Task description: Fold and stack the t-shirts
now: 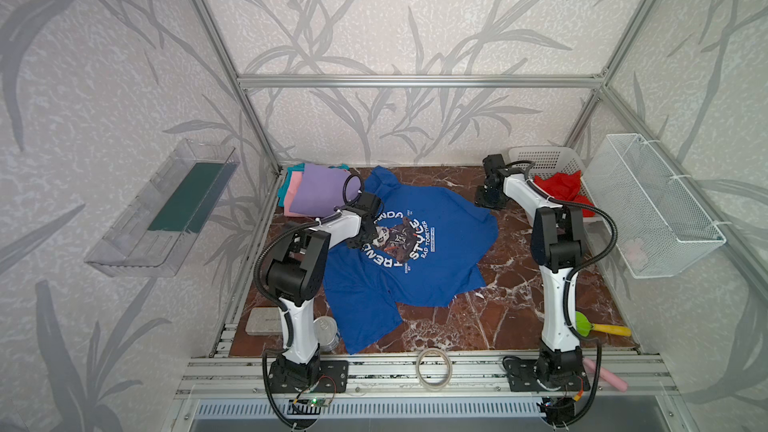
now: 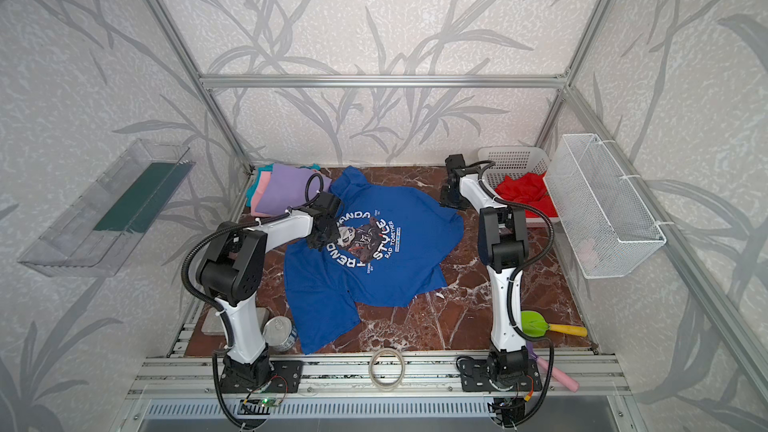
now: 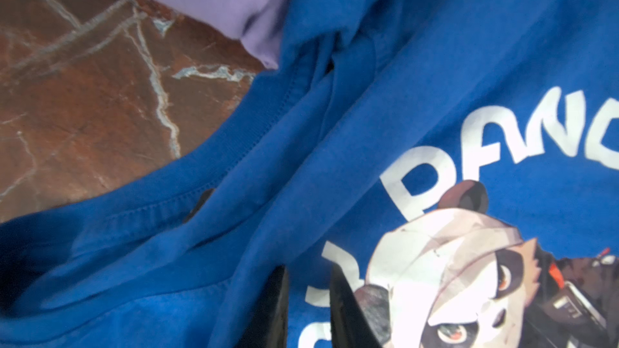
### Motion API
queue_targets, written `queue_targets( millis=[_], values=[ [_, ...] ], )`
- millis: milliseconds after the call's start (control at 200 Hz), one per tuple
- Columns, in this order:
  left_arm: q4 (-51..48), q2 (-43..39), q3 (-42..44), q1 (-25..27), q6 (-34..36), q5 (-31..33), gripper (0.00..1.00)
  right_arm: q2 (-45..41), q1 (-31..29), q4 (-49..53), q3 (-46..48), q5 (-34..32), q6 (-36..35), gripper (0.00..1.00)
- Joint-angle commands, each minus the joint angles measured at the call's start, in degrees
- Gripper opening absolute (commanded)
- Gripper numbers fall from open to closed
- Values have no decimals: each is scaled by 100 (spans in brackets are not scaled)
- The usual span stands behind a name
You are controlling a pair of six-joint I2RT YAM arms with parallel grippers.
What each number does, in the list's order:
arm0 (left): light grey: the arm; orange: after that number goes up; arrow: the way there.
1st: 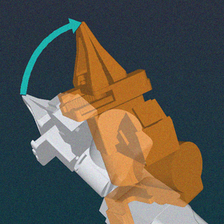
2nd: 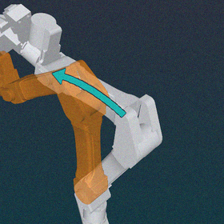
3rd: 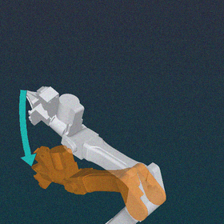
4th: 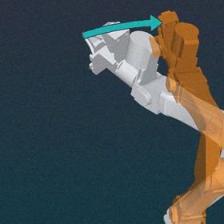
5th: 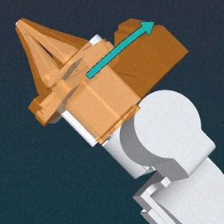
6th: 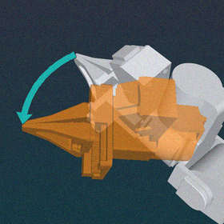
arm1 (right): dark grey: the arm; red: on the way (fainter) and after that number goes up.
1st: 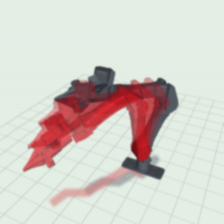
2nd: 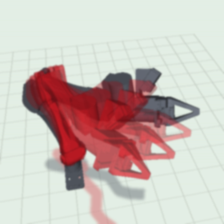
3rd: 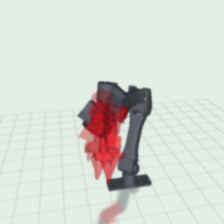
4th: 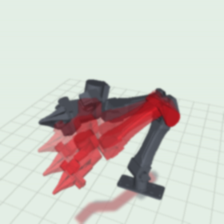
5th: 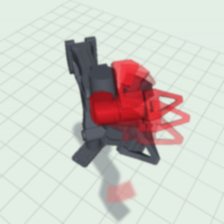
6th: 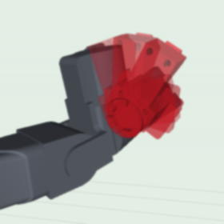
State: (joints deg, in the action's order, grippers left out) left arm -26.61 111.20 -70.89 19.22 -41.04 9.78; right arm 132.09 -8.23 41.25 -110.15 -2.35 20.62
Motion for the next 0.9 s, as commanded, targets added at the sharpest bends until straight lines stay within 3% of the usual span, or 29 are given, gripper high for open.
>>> queue_targets(
  millis=[0, 105, 200, 245, 300, 355, 855, 895],
  values=[
    [-158, 249, 38, 29, -89, -179, 24, 147, 84, 167, -108, 195, 199, 56],
    [-162, 262, 32, 23, -89, -178, 24, 286, 124, 192, -140, 282, 253, 55],
    [-169, 269, 32, 24, -80, -187, 24, 351, 151, 122, -104, 414, 323, 46],
    [-176, 256, 24, 29, -80, -179, 24, 366, 155, 82, -95, 452, 337, 36],
    [-178, 245, 21, 27, -80, -178, 24, 375, 164, 64, -118, 473, 338, 14],
    [-178, 229, 8, 22, -71, -185, 24, 407, 164, 124, -241, 449, 302, 0],
    [-257, 6, 9, 29, -62, -141, 24, 871, 155, 1471, -2915, -1390, -949, 0],
    [-270, -1, -17, 29, -69, -156, 24, 948, 155, 1483, -3049, -1457, -978, 11]
  ],
)
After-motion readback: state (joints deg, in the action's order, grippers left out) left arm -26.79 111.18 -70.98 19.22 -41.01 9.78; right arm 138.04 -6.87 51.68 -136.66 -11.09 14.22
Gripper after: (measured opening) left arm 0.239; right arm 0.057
